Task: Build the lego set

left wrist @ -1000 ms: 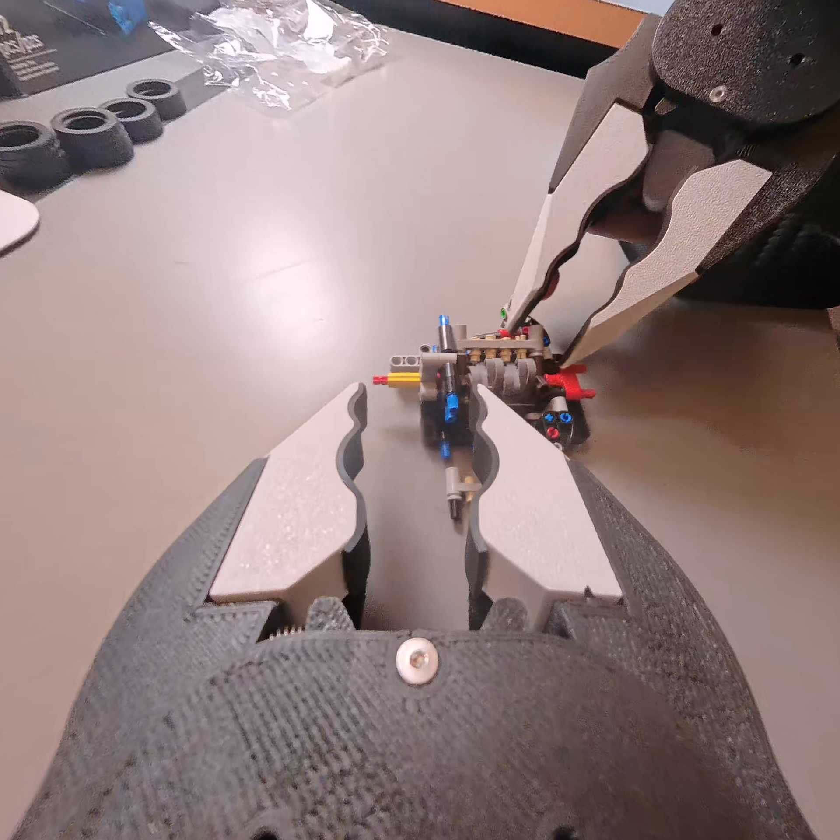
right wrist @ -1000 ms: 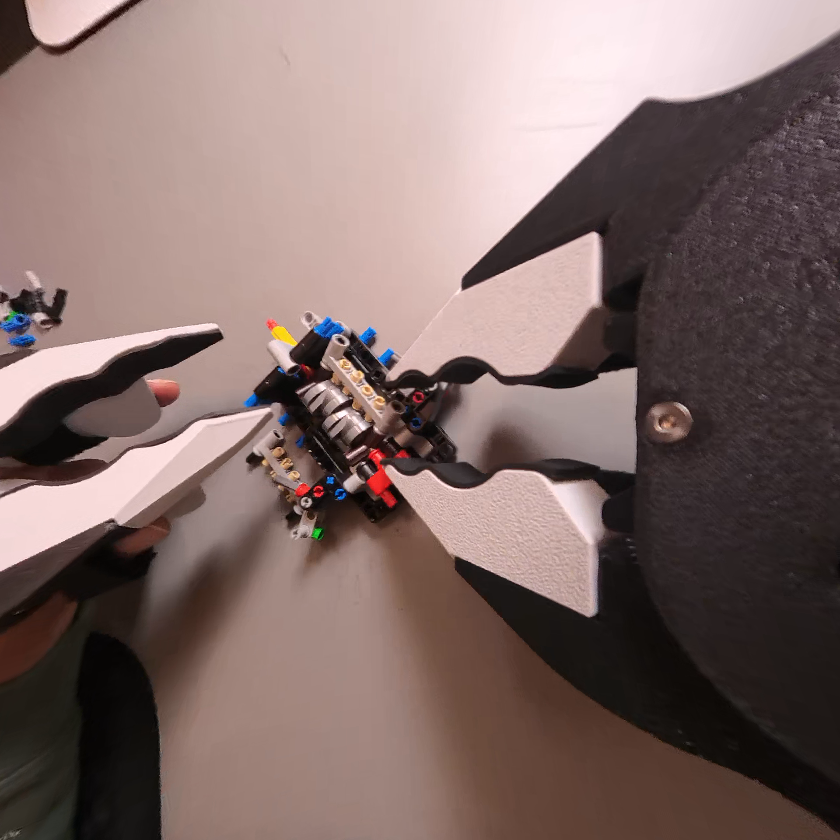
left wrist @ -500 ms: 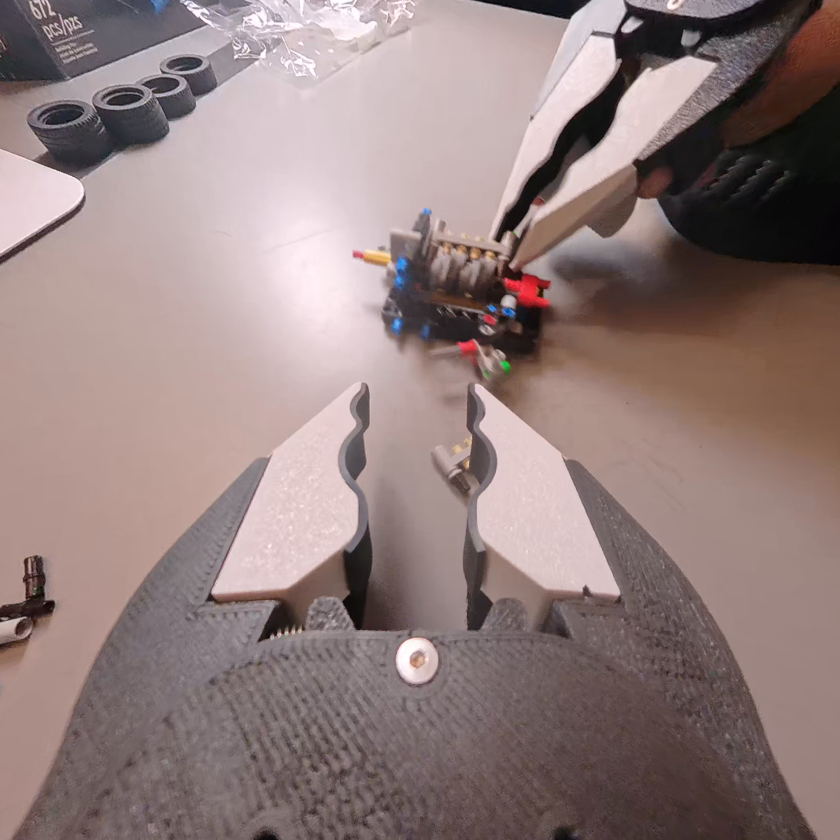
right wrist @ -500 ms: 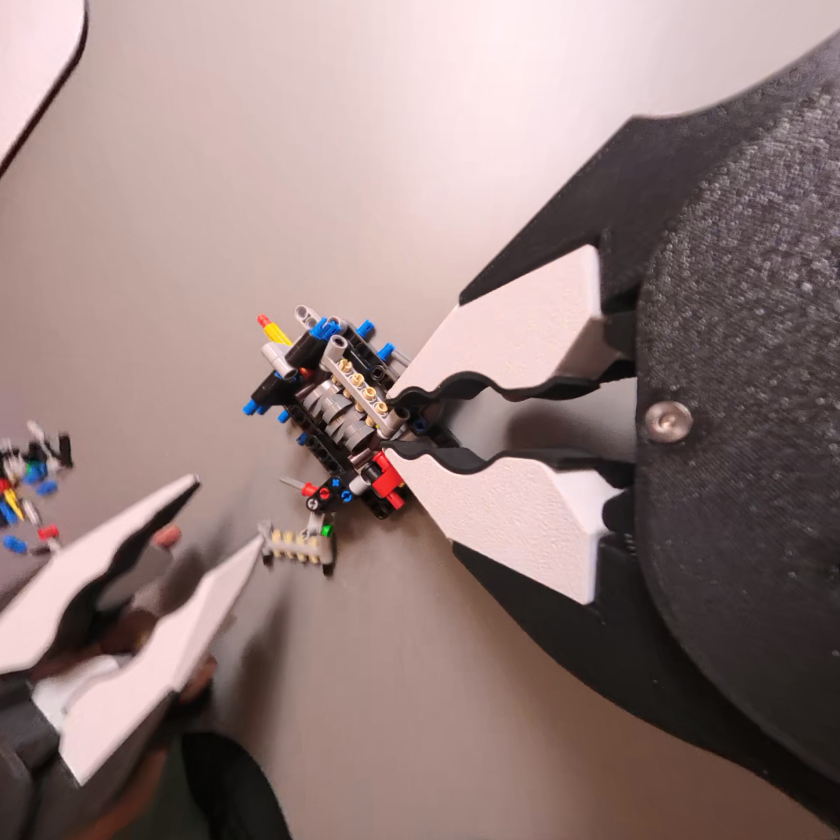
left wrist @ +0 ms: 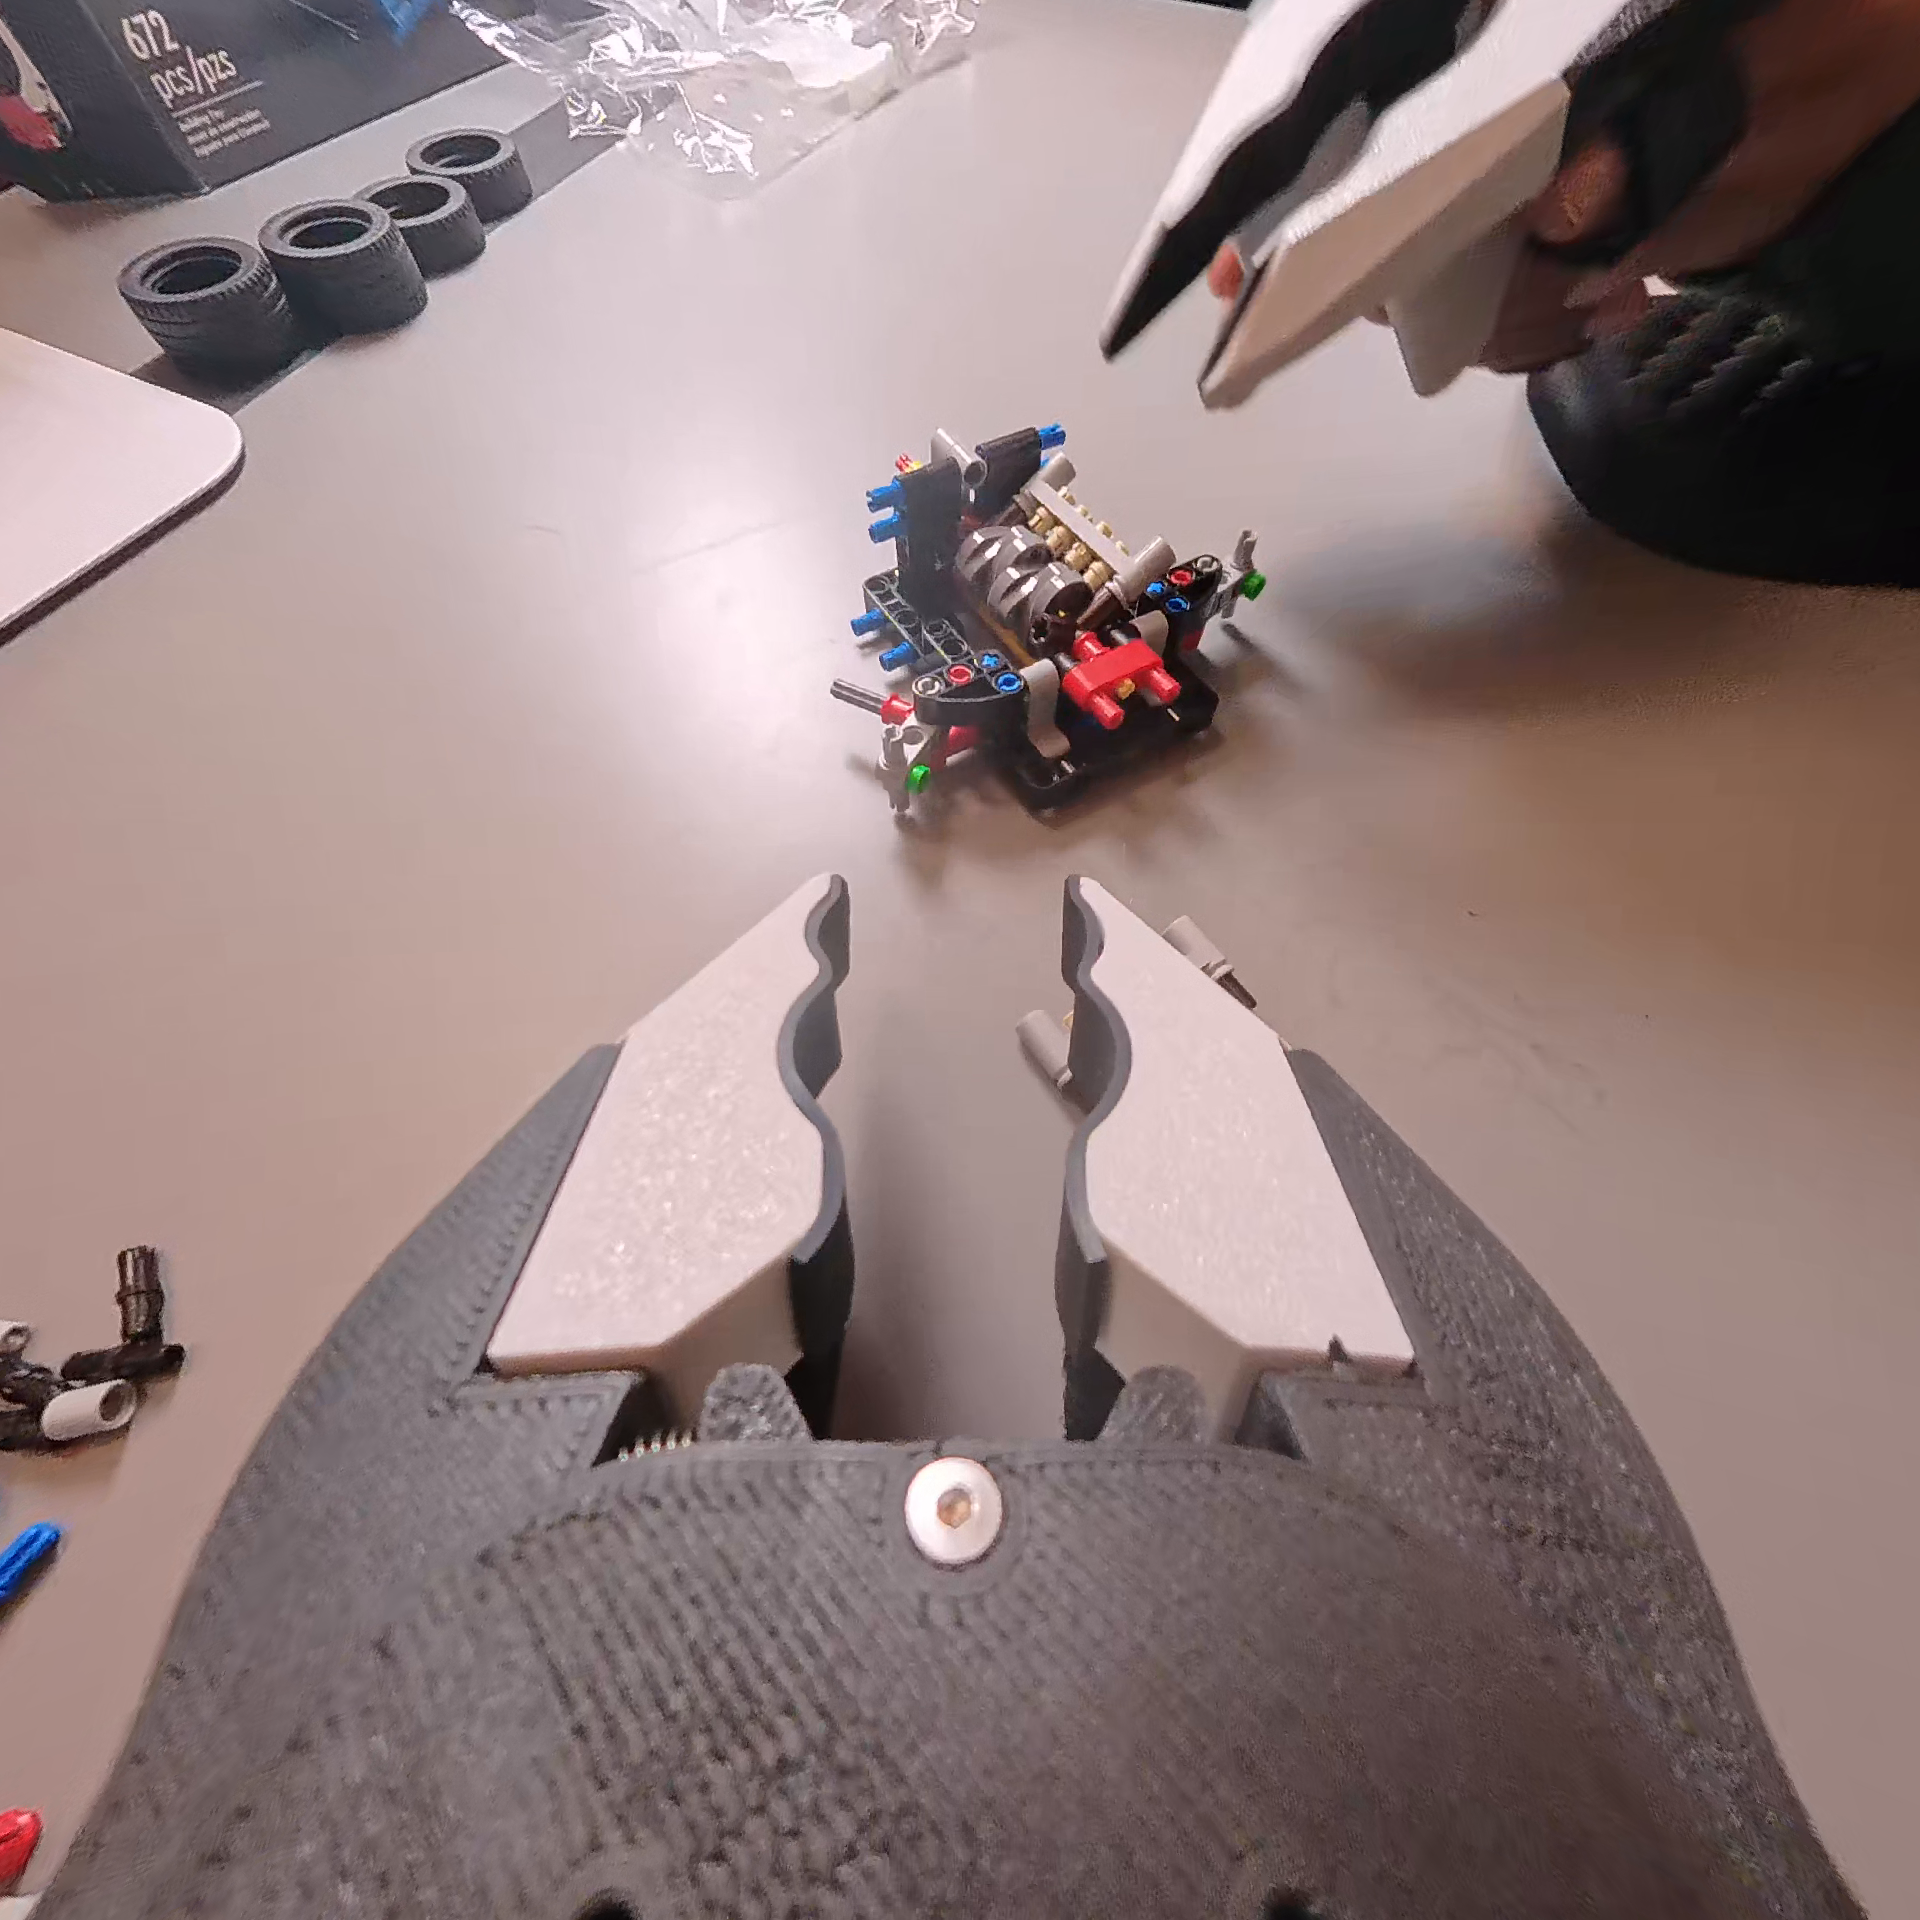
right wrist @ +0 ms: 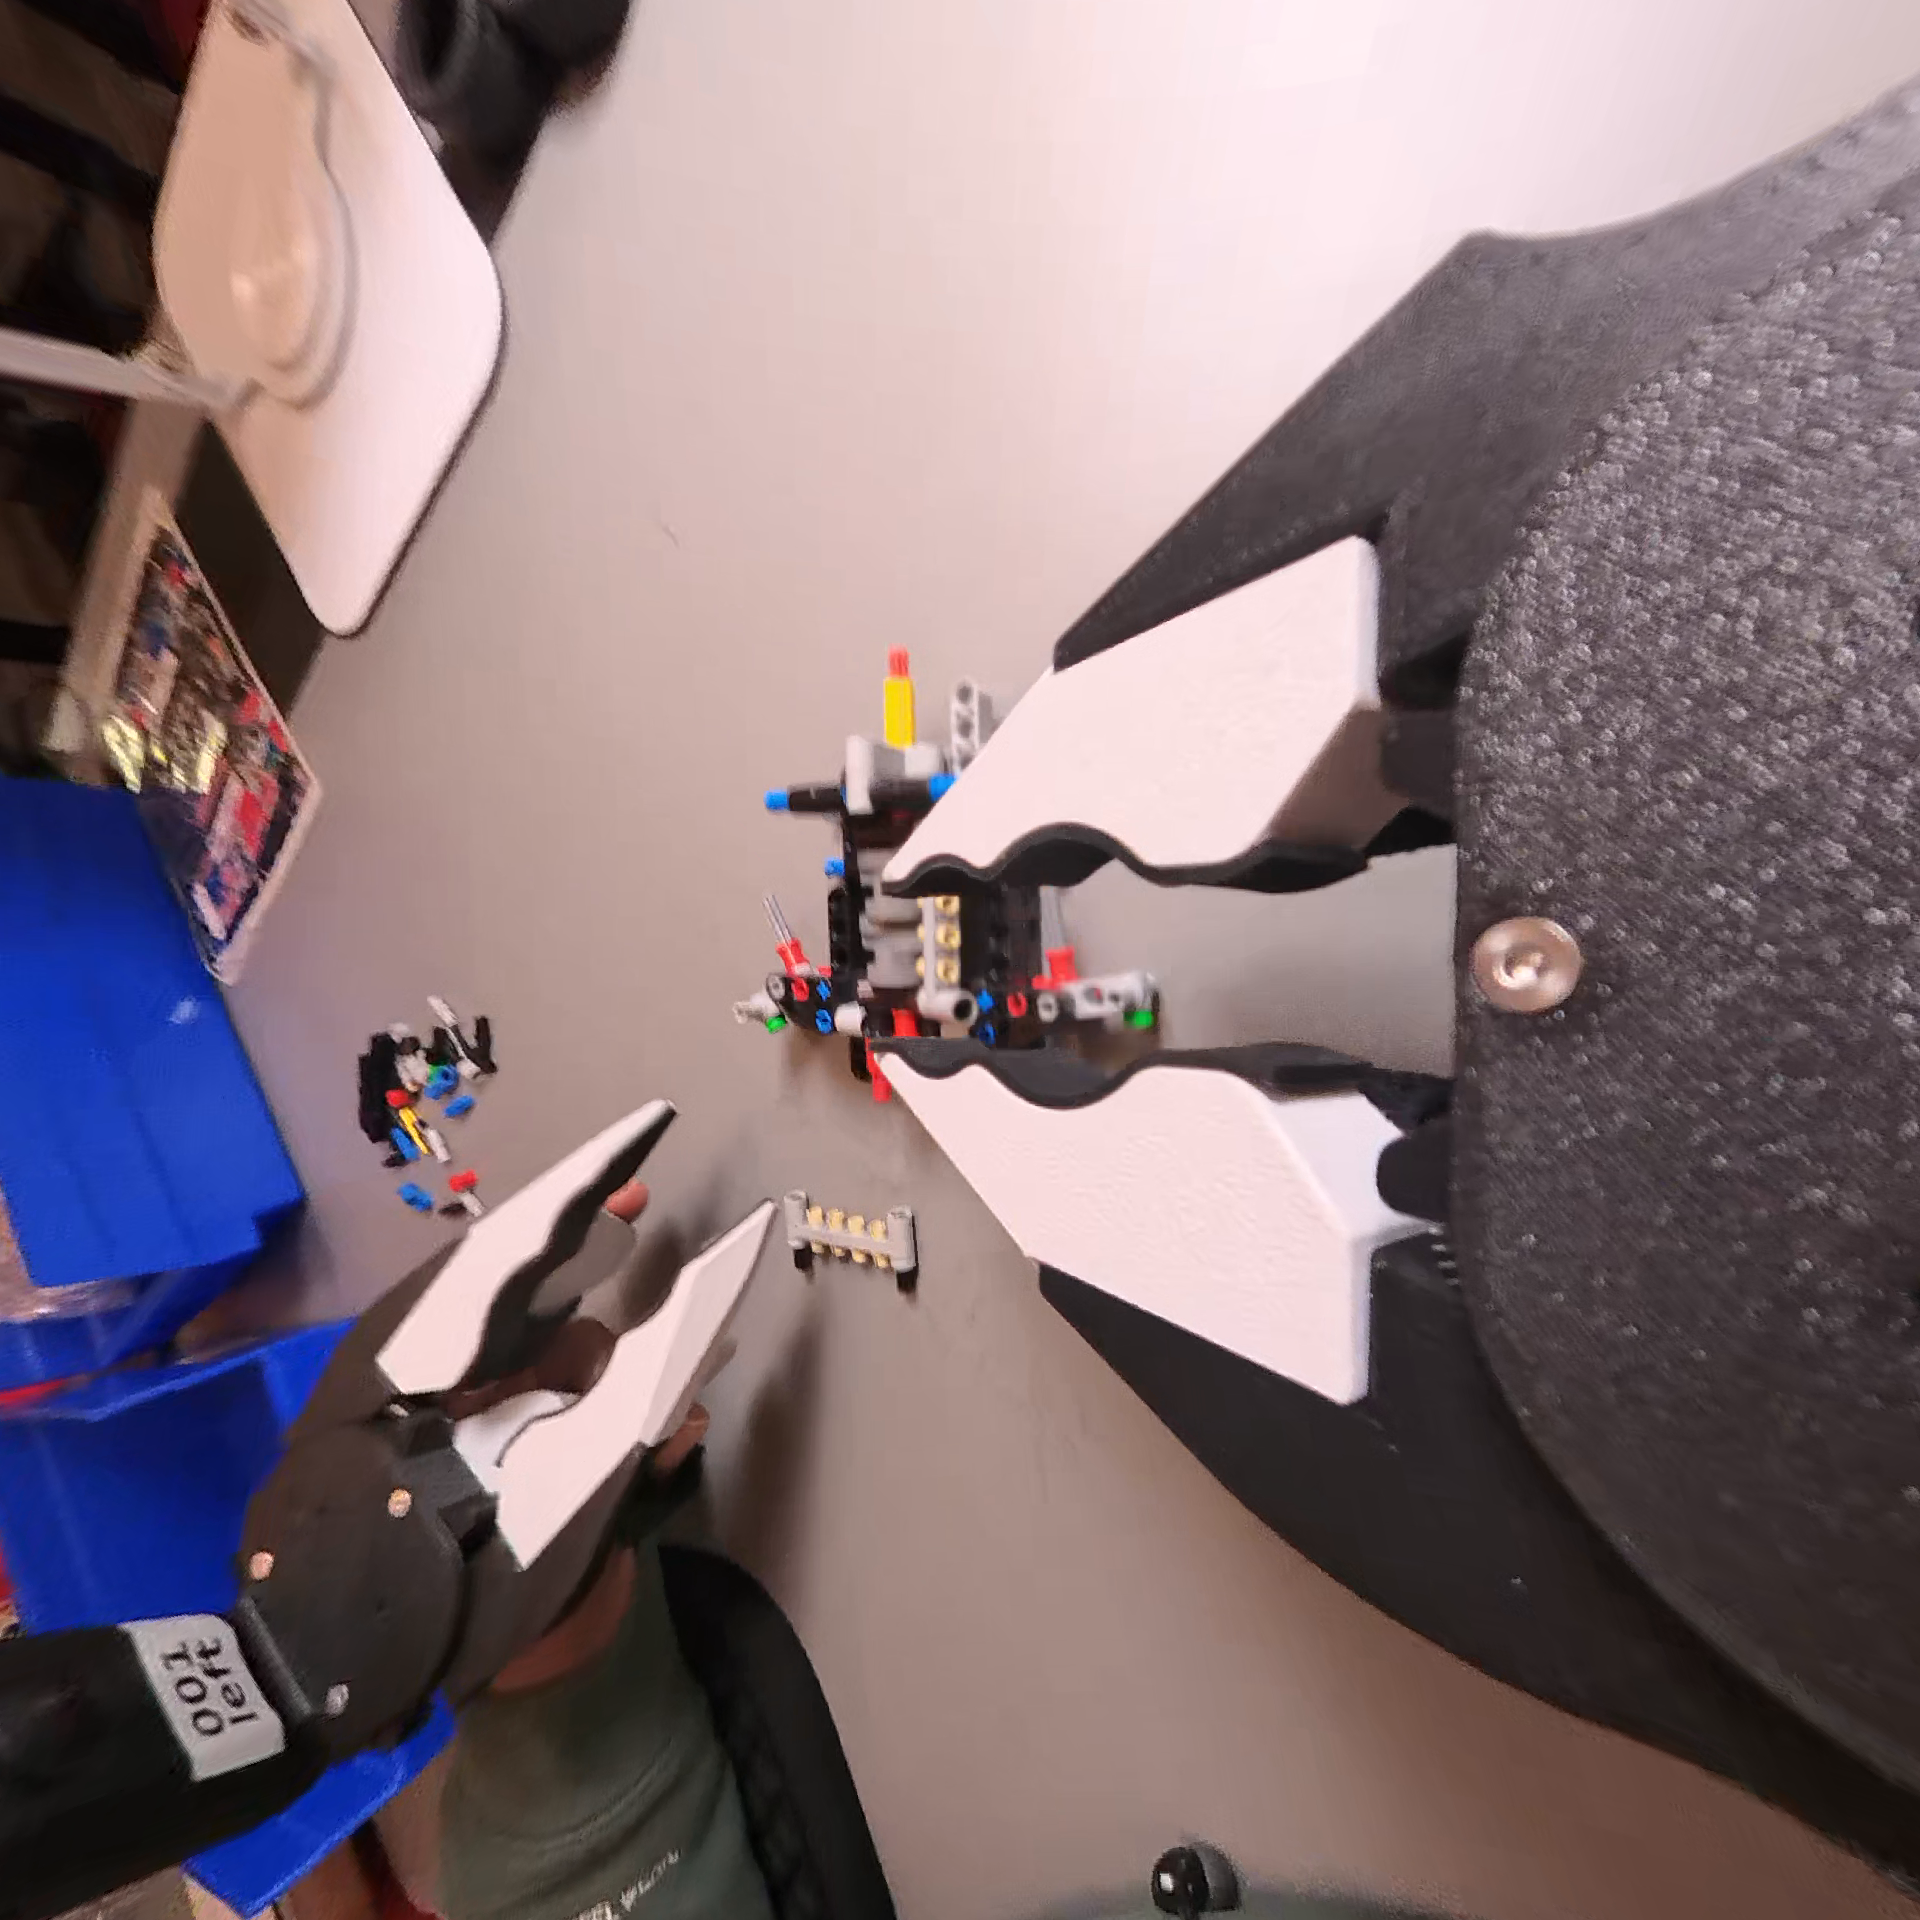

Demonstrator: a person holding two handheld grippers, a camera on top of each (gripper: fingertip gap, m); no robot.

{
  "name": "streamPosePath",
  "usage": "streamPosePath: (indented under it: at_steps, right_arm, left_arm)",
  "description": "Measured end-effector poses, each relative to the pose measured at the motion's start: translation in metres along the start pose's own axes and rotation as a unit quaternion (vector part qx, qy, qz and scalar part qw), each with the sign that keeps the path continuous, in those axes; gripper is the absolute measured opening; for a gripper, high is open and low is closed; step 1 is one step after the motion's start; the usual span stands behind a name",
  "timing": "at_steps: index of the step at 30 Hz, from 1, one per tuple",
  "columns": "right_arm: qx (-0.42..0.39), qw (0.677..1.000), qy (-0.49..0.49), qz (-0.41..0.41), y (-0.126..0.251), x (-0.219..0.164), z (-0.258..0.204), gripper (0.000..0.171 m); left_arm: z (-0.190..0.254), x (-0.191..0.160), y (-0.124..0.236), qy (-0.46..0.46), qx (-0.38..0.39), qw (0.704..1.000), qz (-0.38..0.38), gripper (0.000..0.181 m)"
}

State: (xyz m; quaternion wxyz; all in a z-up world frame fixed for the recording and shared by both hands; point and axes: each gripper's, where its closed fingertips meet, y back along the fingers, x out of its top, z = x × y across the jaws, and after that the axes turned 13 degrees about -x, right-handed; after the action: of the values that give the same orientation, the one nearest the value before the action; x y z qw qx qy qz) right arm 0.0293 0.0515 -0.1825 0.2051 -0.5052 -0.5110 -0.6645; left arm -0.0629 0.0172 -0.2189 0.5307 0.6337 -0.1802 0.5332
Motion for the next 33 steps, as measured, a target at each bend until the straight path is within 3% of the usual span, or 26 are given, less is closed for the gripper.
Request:
streamPosePath:
  at_steps: [4, 10, 16, 23, 28, 33]
  right_arm:
    - [-0.028, 0.999, 0.03, 0.001, -0.003, -0.004, 0.024, 0.043]
    - [-0.019, 0.998, 0.045, -0.038, -0.023, -0.022, 0.008, 0.073]
    - [-0.05, 0.995, 0.058, -0.066, -0.029, -0.03, 0.003, 0.057]
    - [-0.016, 0.994, 0.089, -0.061, -0.021, -0.034, -0.017, 0.057]
    - [0.004, 0.993, 0.102, -0.056, -0.018, -0.035, -0.022, 0.057]
    - [-0.004, 0.996, 0.073, -0.059, -0.017, -0.036, -0.018, 0.057]
  left_arm:
    - [0.001, -0.002, -0.002, -0.001, -0.003, 1.0, -0.007, 0.04]
    - [0.001, -0.001, -0.001, 0.008, -0.011, 1.0, -0.003, 0.04]
    - [0.003, -0.006, 0.0, -0.012, -0.023, 0.999, -0.023, 0.035]
    - [0.029, -0.025, 0.016, -0.028, -0.139, 0.988, -0.065, 0.032]
    - [0.038, -0.032, 0.007, -0.059, -0.158, 0.981, -0.092, 0.032]
    - [0.034, -0.035, -0.001, -0.095, -0.133, 0.979, -0.12, 0.021]
